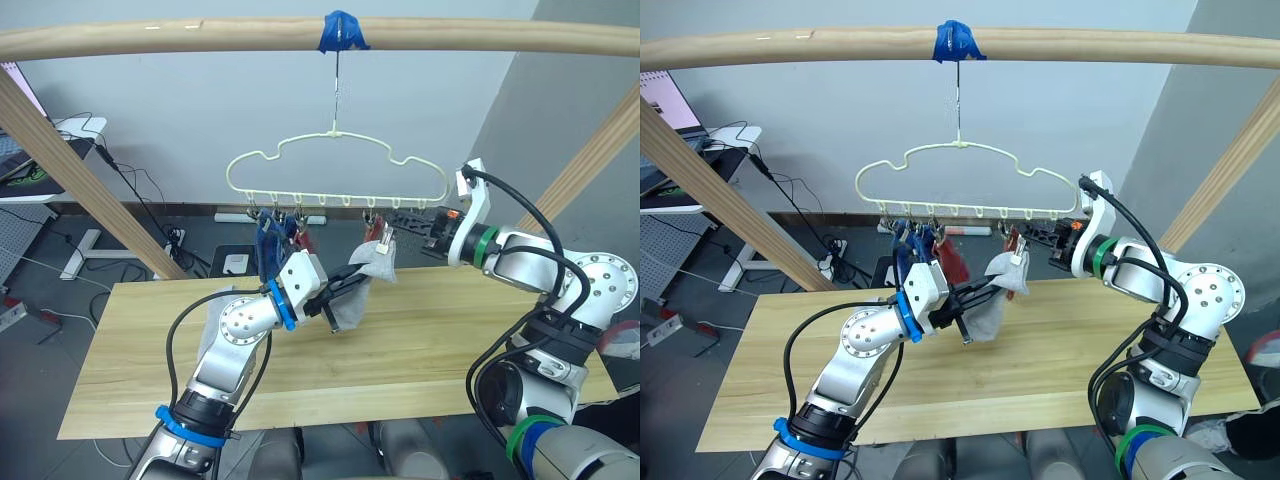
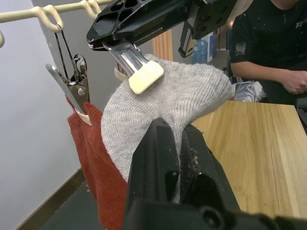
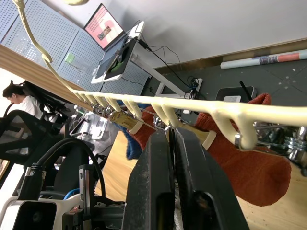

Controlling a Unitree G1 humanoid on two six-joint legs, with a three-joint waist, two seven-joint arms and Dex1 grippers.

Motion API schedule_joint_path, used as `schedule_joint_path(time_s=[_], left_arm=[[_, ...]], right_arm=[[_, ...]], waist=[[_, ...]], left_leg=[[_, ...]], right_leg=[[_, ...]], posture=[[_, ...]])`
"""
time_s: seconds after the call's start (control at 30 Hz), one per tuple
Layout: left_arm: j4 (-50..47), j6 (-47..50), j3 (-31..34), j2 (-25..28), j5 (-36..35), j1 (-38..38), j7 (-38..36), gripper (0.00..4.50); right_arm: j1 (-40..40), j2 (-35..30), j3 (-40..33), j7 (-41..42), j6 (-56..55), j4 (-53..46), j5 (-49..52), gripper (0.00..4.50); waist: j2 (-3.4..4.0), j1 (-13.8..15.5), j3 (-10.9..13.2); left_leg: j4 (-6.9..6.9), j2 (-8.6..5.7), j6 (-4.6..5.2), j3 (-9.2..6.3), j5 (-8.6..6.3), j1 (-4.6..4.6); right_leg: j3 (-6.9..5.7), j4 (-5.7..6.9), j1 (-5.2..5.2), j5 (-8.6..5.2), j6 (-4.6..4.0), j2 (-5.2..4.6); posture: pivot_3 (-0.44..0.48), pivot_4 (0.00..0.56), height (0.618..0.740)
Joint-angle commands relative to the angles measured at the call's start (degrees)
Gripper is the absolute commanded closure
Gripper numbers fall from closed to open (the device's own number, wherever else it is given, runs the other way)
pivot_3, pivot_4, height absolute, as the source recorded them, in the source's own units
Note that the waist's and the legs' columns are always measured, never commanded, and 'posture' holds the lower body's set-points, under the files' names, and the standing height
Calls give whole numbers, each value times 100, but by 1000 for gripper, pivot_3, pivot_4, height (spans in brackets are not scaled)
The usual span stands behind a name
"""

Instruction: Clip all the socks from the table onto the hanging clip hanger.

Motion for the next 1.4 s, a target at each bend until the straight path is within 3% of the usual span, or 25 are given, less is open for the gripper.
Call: schedule_joint_path(time_s=[0.03, 0.2, 0.33, 0.57, 0.77, 0.97, 1.07, 1.17, 1.23, 1.4], left_arm=[[-64, -179, 14, -33, -33, -68, 8, 4500], [-72, -152, 9, -32, -53, -107, -12, 4500], [-76, 116, 22, -42, -203, -118, -66, 3411], [-124, 483, 41, 5, -437, -83, -247, 1484], [-359, 1058, 326, 288, -854, -122, -478, 43], [-767, 1628, 714, 608, -1384, -93, -598, 43], [-1470, 2616, 1256, 1009, -2478, 110, -809, 43], [-1984, 3185, 1680, 1277, -3115, 216, -675, 0], [-2159, 3406, 1805, 1308, -3281, 223, -494, 0], [-2473, 3526, 1834, 1231, -3258, 310, -174, 0]], right_arm=[[61, -189, 152, 86, -43, -135, 189, 2964], [208, -521, 172, 158, -189, -255, 375, 1337], [760, -1396, 286, 675, -354, -887, 302, 4], [1830, -2345, 735, 1599, -1463, -1952, -402, 0], [2639, -2364, 1527, 1907, -3072, -2634, -1857, 0], [2923, -2186, 2195, 1930, -4073, -2841, -2896, 0], [2865, -1761, 2711, 1488, -4803, -2752, -3824, 0], [2810, -1464, 3136, 1185, -5192, -2557, -4594, 601], [2800, -1398, 3333, 1166, -5359, -2445, -4948, 1233], [2552, -956, 3564, 1012, -5841, -1952, -5603, 1233]], waist=[[0, -1, 0], [0, -7, 0], [1, 25, 0], [0, -45, 1], [-1, -149, 3], [-1, -194, 4], [-8, -213, 7], [-8, -244, 9], [-9, -233, 9], [-9, -143, 9]], left_leg=[[0, 0, 0, 0, 0, 0], [0, 0, 0, 0, 0, 0], [0, -1, 0, -1, 0, -6], [-2, 4, 1, 5, -1, 1], [1, 3, 0, 14, 0, 1], [-2, 6, 0, 14, -1, 2], [-2, 6, 0, 14, -1, 0], [-10, 15, -1, 11, -1, 2], [-10, 16, -1, 10, -1, 2], [-9, 11, -1, 11, -1, 2]], right_leg=[[0, 0, 0, 0, 0, 0], [1, 0, -1, 0, 0, 0], [-1, -9, 0, -1, 1, -1], [4, -11, -1, -2, 3, 4], [11, -15, -1, 1, 10, 3], [10, -15, -3, 0, 9, 4], [9, -20, -3, 0, 9, 3], [6, -17, -7, -2, 5, 9], [4, -17, -6, -2, 4, 9], [7, -20, -5, -1, 5, 6]], posture=[[-195, 184, 740], [-195, 186, 740], [-202, 189, 740], [-232, 198, 740], [-245, 202, 740], [-241, 202, 740], [-205, 199, 740], [-205, 199, 740], [-184, 197, 740], [-167, 193, 740]])
